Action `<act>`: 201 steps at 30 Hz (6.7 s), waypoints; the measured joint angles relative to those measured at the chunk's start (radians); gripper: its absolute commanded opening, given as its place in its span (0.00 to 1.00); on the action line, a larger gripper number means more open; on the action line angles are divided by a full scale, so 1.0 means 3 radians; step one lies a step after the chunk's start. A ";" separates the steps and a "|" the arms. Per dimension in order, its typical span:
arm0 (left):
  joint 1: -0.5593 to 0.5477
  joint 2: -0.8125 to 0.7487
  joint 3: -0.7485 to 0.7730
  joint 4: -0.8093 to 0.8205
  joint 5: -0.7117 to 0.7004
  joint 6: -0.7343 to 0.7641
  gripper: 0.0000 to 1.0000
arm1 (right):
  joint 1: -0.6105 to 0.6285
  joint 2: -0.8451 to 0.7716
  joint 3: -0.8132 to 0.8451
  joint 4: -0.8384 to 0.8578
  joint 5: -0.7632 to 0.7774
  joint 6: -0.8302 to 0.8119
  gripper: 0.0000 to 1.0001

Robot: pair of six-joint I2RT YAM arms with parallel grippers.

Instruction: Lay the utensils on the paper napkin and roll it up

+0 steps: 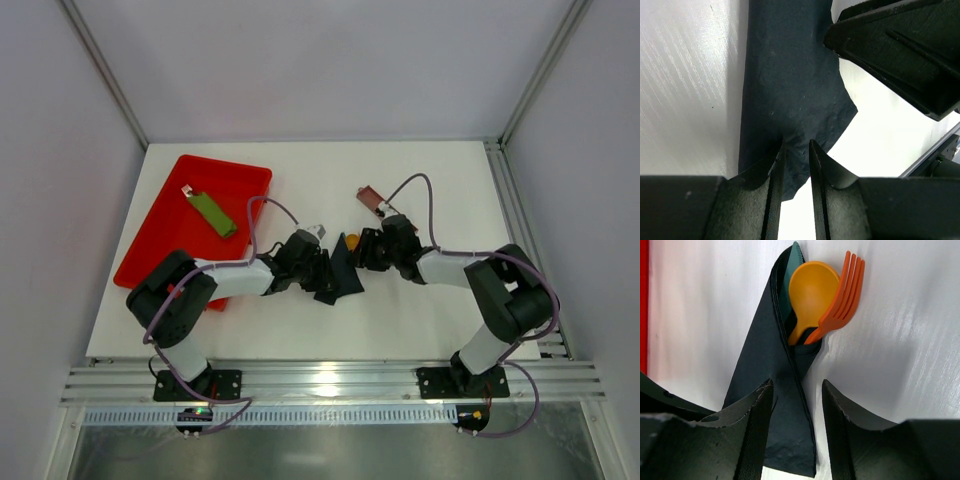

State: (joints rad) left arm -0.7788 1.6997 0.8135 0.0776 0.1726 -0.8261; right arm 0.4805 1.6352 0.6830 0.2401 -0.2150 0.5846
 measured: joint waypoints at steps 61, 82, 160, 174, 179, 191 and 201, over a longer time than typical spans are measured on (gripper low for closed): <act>0.0000 0.0005 0.0014 -0.0001 0.0003 0.0076 0.29 | 0.0019 0.0263 0.0113 0.0198 -0.0037 0.0089 0.18; -0.0003 -0.0005 0.0253 -0.0323 -0.0042 0.0144 0.62 | -0.0155 0.0268 -0.0108 0.0671 -0.0454 0.0108 0.04; 0.0797 -0.0062 0.0015 0.1208 0.2449 0.0685 0.88 | -0.0179 -0.1406 -0.0333 0.0459 -0.1698 -0.0787 0.04; 0.0797 0.0042 -0.0024 0.2511 0.2954 -0.0132 0.85 | -0.0184 -0.1410 -0.0352 0.0621 -0.2000 -0.0703 0.04; 0.0797 0.0120 -0.0132 0.2739 0.3020 -0.0306 0.84 | -0.0184 -0.1429 -0.0352 0.0626 -0.2001 -0.0687 0.04; 0.0797 0.0233 -0.0183 0.3094 0.3109 -0.0544 0.76 | -0.0184 -0.1446 -0.0354 0.0744 -0.2041 -0.0604 0.04; 0.0797 0.0381 -0.0183 0.3325 0.3188 -0.0752 0.63 | -0.0186 -0.1443 -0.0354 0.0777 -0.2063 -0.0557 0.04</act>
State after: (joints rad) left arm -0.5396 1.8141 0.7586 1.0752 1.1290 -1.0515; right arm 0.4248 1.2022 0.5770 0.4732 -0.8337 0.4175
